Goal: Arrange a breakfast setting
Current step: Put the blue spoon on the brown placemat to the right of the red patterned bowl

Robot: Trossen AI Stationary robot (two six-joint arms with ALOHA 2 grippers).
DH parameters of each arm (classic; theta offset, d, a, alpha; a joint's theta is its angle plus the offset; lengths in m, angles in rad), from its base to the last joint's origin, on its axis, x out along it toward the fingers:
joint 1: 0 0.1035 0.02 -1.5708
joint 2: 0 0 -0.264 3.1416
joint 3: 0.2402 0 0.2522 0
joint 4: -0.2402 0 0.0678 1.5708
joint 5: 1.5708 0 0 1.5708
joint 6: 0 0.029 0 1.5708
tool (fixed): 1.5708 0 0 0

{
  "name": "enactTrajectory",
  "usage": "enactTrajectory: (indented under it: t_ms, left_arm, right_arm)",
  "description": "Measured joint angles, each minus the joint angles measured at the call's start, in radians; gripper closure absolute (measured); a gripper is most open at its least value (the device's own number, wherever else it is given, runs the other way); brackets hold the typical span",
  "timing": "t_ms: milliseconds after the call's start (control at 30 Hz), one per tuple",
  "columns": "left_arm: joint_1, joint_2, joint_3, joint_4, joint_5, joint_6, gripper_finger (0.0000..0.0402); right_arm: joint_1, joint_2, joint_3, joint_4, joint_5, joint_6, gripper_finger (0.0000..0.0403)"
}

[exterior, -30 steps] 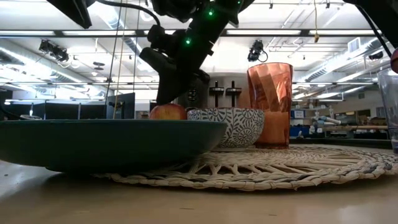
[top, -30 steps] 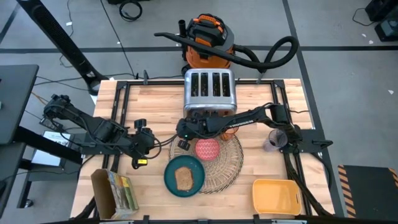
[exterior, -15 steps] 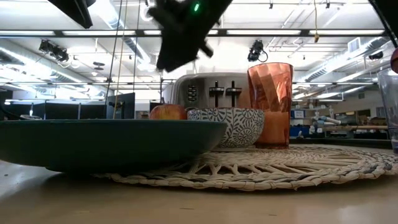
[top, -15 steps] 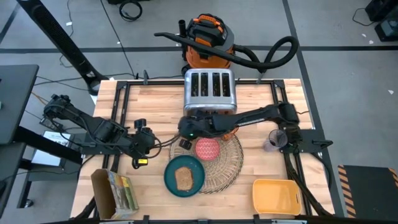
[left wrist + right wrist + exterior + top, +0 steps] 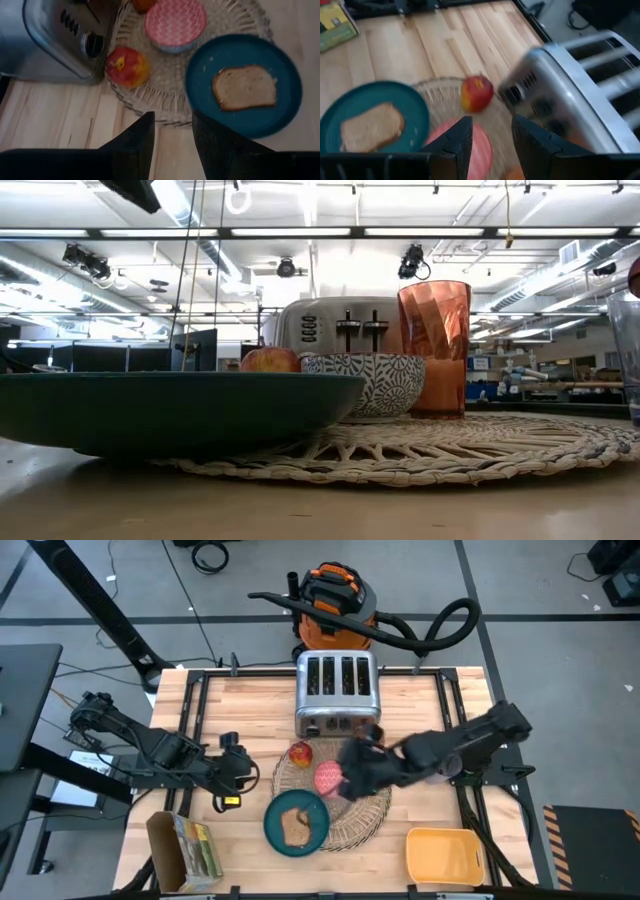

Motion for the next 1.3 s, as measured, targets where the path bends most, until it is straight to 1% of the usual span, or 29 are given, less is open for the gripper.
enactTrajectory:
  t_ms: [200, 400, 467, 533, 700, 800, 967, 1067, 1300]
  left_arm:
    - [0.0, 0.002, 0.0, 0.052, -0.018, 0.002, 0.0262]
    - [0.0, 0.002, 0.0, 0.08, -0.019, 0.002, 0.0262]
    - [0.0, 0.003, 0.0, 0.092, -0.021, 0.004, 0.0262]
    - [0.0, 0.002, 0.0, 0.101, -0.038, 0.014, 0.0262]
    - [0.0, 0.003, 0.0, 0.126, -0.042, 0.026, 0.0262]
    - [0.0, 0.003, 0.0, 0.127, -0.042, 0.027, 0.0262]
    - [0.001, 0.003, -0.001, 0.13, -0.042, 0.027, 0.0262]
    - [0.002, 0.003, -0.001, 0.13, -0.042, 0.028, 0.0262]
    - [0.002, 0.003, -0.001, 0.13, -0.045, 0.031, 0.0262]
  right_arm:
    - [0.124, -0.053, 0.0, -0.268, 0.075, 0.248, 0.0259]
    - [0.239, -0.069, -0.001, -0.567, 0.103, 0.584, 0.0259]
    - [0.267, -0.081, -0.026, -0.548, 0.093, 0.62, 0.0259]
    - [0.297, -0.094, -0.056, -0.536, 0.058, 0.639, 0.0259]
    - [0.364, -0.129, -0.16, -0.559, -0.016, 0.769, 0.0259]
    - [0.398, -0.157, -0.224, -0.562, -0.091, 0.814, 0.0259]
    - [0.456, -0.211, -0.333, -0.564, -0.221, 0.81, 0.0263]
    - [0.503, -0.244, -0.397, -0.562, -0.25, 0.816, 0.0264]
    - [0.588, -0.314, -0.487, -0.56, -0.255, 0.912, 0.0264]
